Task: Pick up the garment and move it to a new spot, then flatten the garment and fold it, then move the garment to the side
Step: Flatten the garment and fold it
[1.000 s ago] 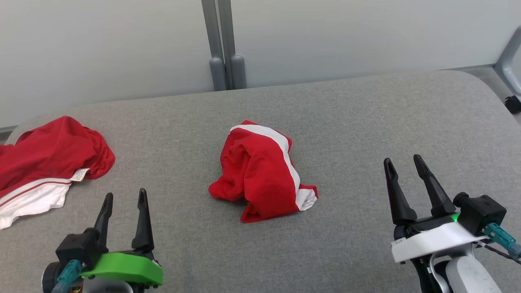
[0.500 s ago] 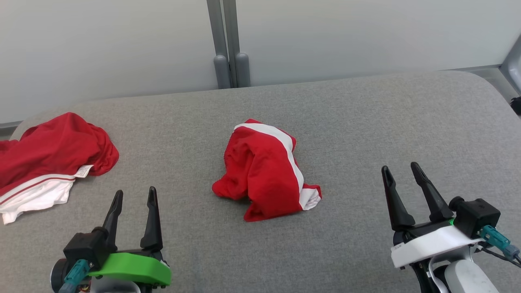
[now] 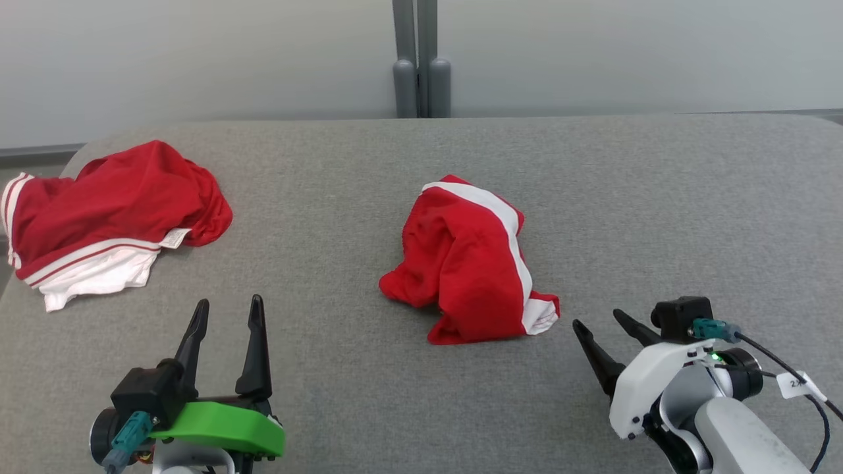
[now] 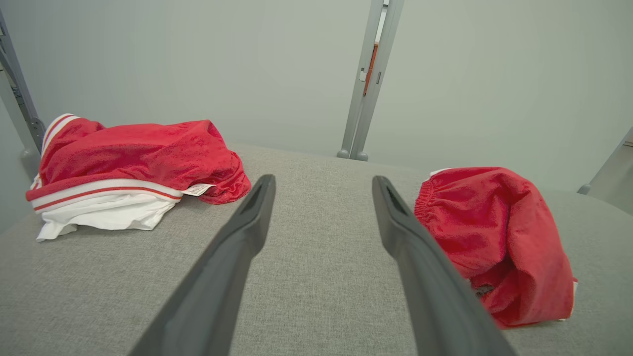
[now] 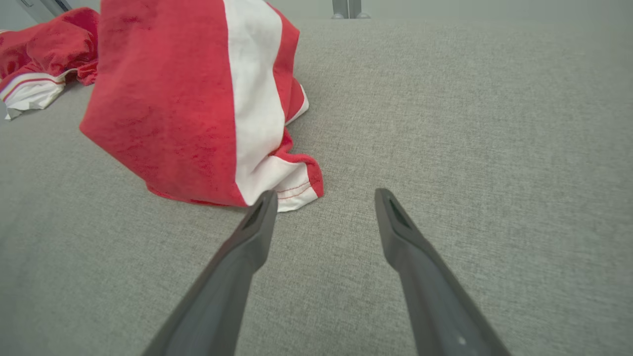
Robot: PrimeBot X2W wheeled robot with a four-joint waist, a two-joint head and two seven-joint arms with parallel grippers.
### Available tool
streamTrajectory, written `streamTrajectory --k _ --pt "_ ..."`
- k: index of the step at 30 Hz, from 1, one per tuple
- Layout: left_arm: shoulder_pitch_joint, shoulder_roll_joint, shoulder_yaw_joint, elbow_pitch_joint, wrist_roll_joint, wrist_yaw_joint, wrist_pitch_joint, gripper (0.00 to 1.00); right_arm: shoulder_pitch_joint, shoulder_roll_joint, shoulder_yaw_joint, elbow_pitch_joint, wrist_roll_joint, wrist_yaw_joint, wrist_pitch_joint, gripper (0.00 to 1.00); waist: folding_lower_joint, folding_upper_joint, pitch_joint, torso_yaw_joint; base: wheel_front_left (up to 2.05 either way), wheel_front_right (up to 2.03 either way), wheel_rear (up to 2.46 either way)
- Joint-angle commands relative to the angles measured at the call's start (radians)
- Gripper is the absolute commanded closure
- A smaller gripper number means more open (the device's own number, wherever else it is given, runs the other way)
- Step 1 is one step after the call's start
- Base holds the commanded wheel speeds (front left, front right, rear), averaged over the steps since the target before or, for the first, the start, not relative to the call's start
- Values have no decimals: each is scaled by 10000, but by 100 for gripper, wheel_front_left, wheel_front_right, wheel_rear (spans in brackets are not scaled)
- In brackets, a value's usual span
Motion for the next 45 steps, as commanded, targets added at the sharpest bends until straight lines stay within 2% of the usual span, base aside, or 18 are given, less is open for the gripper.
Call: streamTrajectory --k 1,5,11,12,13,14,18,22,28,34,37,40,41,42,43,45 --pt "-242 -12 -18 53 -20 -53 41 0 -430 27 -103 419 -69 -3 288 0 0 0 409 601 0 0 0" --pt "-408 -4 -35 152 -77 -78 82 0 -1073 108 -164 1258 -320 -3 806 0 0 0 683 1043 0 0 0" --pt "-560 2 -91 310 -97 -122 80 0 -1625 215 99 2207 -249 -3 862 0 0 0 920 1411 0 0 0" --pt "-571 5 -101 334 -97 -123 80 0 -1654 235 162 2336 -213 -3 885 37 0 0 917 1425 0 0 0" --pt "-577 13 -105 377 -99 -122 85 0 -1708 245 227 2479 -202 -3 866 64 0 0 907 1431 0 0 0" --pt "-582 21 -104 404 -106 -116 87 0 -1757 245 276 2588 -182 -3 828 100 0 0 891 1422 0 0 0" --pt "-472 82 -128 500 -150 -112 132 0 -1678 251 417 2804 -125 -6 481 100 0 0 657 1197 0 0 0" --pt "-303 106 -158 528 -168 -100 158 0 -1523 -19 433 2649 -133 -8 162 100 0 0 360 797 0 0 0" --pt "-168 124 -220 490 -243 -62 233 0 -1195 -1019 -142 1941 -568 -6 268 100 0 0 179 231 0 0 0" --pt "-256 149 -277 424 -275 -41 332 0 -1116 -1861 -774 1160 -922 -6 689 100 0 0 502 -73 0 0 0" --pt "-489 156 -315 429 -253 -81 391 0 -1394 -2153 -921 1278 -1043 -8 590 100 0 0 723 -48 0 0 0" --pt "-630 189 -322 489 -232 -82 431 0 -1669 -2177 -1101 1868 -1148 -8 340 100 0 0 891 20 0 0 0" --pt "-659 195 -331 505 -228 -87 421 0 -1743 -2118 -1172 2069 -1156 -8 258 73 0 0 912 41 0 0 0" --pt "-695 204 -343 525 -225 -94 439 0 -1854 -2014 -1253 2313 -1136 -8 146 11 0 0 924 64 0 0 0" --pt "-711 214 -347 540 -227 -97 451 0 -1926 -1926 -1309 2483 -1102 -6 51 0 0 0 920 77 0 0 0" --pt "-707 236 -344 584 -249 -94 463 0 -2027 -1717 -1487 2798 -968 -8 -220 0 0 0 869 72 0 0 0"
